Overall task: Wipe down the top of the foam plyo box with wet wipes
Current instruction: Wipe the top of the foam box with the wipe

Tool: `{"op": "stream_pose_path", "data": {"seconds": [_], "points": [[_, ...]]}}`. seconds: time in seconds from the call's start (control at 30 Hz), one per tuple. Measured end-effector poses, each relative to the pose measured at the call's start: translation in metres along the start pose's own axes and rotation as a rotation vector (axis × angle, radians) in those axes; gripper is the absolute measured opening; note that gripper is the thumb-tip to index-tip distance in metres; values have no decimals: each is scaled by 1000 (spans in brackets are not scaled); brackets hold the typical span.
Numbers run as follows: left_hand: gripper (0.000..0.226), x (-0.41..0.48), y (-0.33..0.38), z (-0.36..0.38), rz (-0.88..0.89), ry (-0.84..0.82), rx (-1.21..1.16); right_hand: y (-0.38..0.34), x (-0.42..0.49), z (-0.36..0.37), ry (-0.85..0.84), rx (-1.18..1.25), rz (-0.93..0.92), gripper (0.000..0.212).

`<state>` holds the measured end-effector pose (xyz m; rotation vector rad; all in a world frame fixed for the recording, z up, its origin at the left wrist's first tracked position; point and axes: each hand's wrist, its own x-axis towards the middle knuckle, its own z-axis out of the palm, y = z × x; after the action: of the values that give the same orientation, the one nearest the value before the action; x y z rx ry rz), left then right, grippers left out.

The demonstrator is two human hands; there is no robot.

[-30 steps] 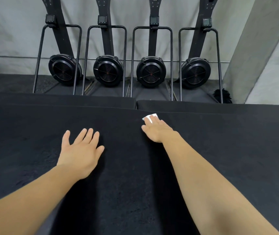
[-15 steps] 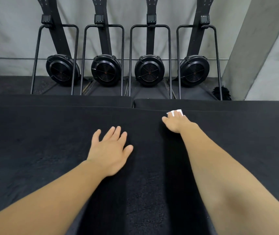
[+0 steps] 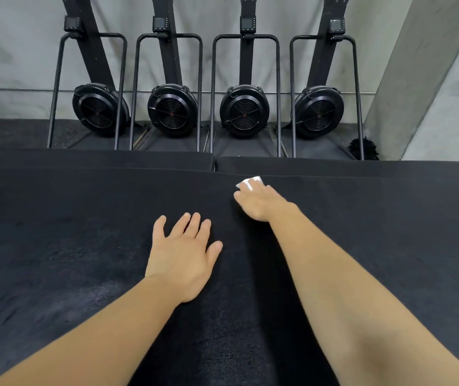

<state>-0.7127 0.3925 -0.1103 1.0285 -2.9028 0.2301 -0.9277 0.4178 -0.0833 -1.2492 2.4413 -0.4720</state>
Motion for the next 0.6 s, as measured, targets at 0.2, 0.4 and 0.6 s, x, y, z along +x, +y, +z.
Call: {"op": "stream_pose_path", "data": {"seconds": [0.2, 0.4, 0.6], "points": [[76, 0, 1, 3, 3, 18, 40, 92, 16, -41, 122, -20, 212, 55], [76, -1, 3, 2, 8, 19, 60, 89, 11, -41, 152, 39, 310, 60], [68, -2, 4, 1, 5, 9, 56, 11, -40, 11, 125, 33, 42, 58]]}}
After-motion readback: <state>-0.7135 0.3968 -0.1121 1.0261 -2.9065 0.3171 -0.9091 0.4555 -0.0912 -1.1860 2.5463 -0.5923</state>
